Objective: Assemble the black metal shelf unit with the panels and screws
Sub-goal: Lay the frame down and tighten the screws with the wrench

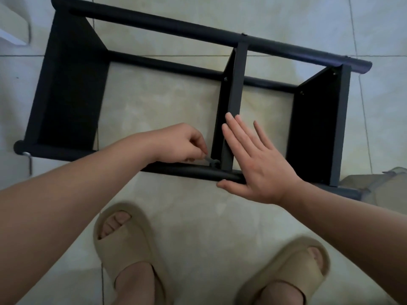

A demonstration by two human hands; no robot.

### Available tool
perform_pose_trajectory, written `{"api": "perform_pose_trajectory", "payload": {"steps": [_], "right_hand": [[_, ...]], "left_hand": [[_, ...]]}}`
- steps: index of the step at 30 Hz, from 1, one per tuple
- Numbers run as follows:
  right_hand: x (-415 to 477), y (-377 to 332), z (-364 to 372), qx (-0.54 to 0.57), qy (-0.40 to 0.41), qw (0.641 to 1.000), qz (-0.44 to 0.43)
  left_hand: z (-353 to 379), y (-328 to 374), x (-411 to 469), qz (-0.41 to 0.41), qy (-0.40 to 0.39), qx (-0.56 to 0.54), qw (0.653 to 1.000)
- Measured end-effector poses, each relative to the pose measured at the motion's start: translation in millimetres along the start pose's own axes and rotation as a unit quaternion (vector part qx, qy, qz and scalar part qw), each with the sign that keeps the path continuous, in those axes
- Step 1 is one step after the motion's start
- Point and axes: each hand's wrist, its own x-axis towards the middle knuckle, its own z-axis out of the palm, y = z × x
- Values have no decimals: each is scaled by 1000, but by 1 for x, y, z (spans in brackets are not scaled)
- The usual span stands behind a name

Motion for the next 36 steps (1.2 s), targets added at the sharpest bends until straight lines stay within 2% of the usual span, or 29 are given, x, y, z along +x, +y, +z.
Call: {"api": "perform_pose_trajectory", "payload": {"steps": [5,10,19,29,36], "right_hand": [[0,-1,0,12,12,1000,7],[0,-1,0,22,18,1000,6],[1,-1,1,50,20,998,12],[0,-1,1,50,23,998,11],[1,-2,0,49,23,998,13]], "left_hand": [[0,12,-2,-31,-37,-137,989],[5,19,-3,-68,-49,-297,951],[13,21,7,-96,19,-260,961],[14,21,6,-87,29,-272,958],[11,20,1,-84,31,-215,972]]}}
